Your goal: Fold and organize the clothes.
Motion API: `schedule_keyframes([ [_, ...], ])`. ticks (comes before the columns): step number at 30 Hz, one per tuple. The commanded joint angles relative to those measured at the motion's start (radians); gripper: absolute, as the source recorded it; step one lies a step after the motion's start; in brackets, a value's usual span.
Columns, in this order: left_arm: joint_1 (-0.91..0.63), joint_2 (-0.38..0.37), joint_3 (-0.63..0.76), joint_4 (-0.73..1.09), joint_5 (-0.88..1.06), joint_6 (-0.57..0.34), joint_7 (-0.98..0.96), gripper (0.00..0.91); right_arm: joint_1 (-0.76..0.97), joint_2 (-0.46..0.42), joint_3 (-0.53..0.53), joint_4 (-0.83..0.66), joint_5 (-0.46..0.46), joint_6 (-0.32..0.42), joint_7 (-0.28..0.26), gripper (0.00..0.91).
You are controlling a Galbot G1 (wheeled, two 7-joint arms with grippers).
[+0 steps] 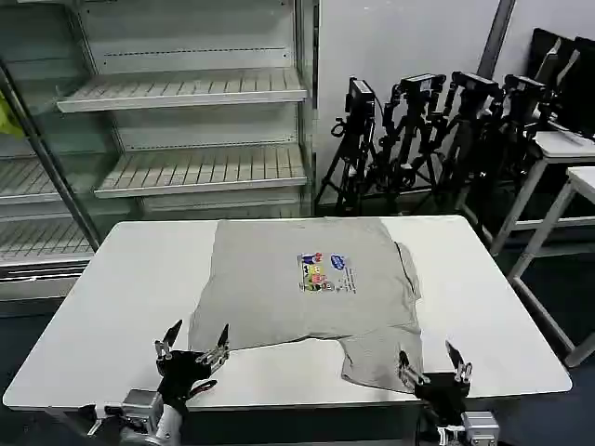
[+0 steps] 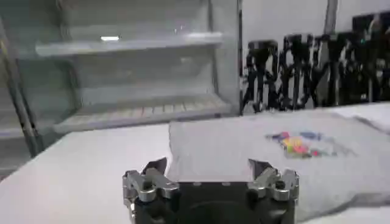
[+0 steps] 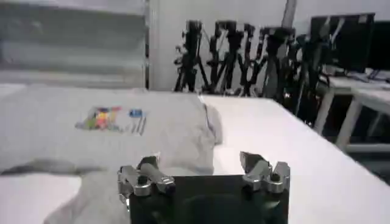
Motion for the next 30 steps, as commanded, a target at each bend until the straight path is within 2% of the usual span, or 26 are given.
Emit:
schedule_keyframes([
  [1, -0.027, 0.03, 0.006, 0.101, -0.017, 0.056, -0.018, 0.907, -0.039, 0.005, -0.003, -0.039, -0.004, -0.02, -0.001, 0.907],
  [9, -0.056, 0.029, 0.002, 0.157, -0.044, 0.056, -0.034, 0.907, -0.018, 0.017, -0.029, -0.087, -0.018, -0.028, 0.001, 0.907],
  [10, -0.058, 0.029, 0.0, 0.161, -0.049, 0.056, -0.036, 0.333, -0.017, 0.017, -0.032, -0.089, -0.018, -0.029, 0.001, 0.907],
  [11, -0.06, 0.029, -0.001, 0.163, -0.051, 0.056, -0.037, 0.01, -0.015, 0.017, -0.034, -0.09, -0.019, -0.03, 0.001, 0.907],
  [12, -0.064, 0.028, -0.002, 0.168, -0.055, 0.056, -0.039, 0.01, -0.012, 0.019, -0.04, -0.092, -0.022, -0.033, 0.003, 0.907],
  [13, -0.067, 0.029, -0.002, 0.176, -0.06, 0.056, -0.041, 0.01, -0.011, 0.019, -0.043, -0.092, -0.026, -0.034, 0.002, 0.725],
  [14, -0.07, 0.03, -0.002, 0.18, -0.06, 0.055, -0.042, 0.02, -0.011, 0.02, -0.046, -0.091, -0.028, -0.034, 0.003, 0.625],
  [15, -0.073, 0.03, -0.001, 0.186, -0.068, 0.056, -0.048, 0.01, -0.012, 0.021, -0.049, -0.089, -0.032, -0.036, 0.003, 0.202],
  [17, -0.076, 0.031, 0.0, 0.19, -0.074, 0.056, -0.058, 0.01, -0.014, 0.021, -0.052, -0.086, -0.033, -0.036, 0.002, 0.0],
  [30, -0.057, 0.023, 0.003, 0.166, -0.143, 0.056, -0.06, 0.01, -0.03, 0.018, -0.05, -0.066, -0.026, -0.035, -0.002, 0.0],
])
